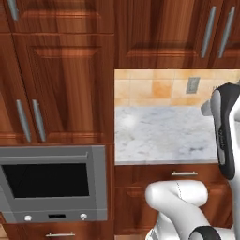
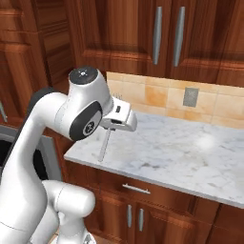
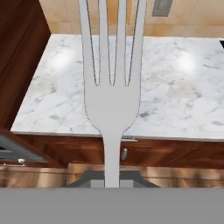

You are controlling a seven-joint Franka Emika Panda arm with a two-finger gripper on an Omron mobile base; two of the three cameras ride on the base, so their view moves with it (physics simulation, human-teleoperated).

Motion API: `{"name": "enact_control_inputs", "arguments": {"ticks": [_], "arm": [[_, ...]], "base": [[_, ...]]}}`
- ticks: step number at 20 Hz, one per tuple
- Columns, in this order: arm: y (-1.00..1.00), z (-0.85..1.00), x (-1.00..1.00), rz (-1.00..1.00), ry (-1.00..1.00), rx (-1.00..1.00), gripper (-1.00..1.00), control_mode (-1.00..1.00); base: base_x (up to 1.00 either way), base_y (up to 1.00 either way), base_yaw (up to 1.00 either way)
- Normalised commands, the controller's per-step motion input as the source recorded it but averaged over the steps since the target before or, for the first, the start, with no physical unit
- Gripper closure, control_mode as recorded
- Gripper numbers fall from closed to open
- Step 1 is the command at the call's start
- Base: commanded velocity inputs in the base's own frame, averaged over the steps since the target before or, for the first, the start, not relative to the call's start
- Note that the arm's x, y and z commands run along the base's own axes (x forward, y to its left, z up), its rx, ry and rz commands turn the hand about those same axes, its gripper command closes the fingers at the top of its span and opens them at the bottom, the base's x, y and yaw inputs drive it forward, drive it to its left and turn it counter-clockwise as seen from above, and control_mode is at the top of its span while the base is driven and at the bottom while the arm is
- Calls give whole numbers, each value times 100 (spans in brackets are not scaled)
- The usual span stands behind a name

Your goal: Take the fork and place it on the left side of the plate. Then take the spoon and place it on the right side of the plate. Make sure they're directly next to the plate.

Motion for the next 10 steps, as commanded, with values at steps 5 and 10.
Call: {"name": "enact_control_inputs", "arguments": {"ticks": [5,10], "arm": [[0,0,0,0,0,0,100,100],[0,0,0,0,0,0,100,100]], "base": [[-64,15,-42],[-34,8,-63]]}}
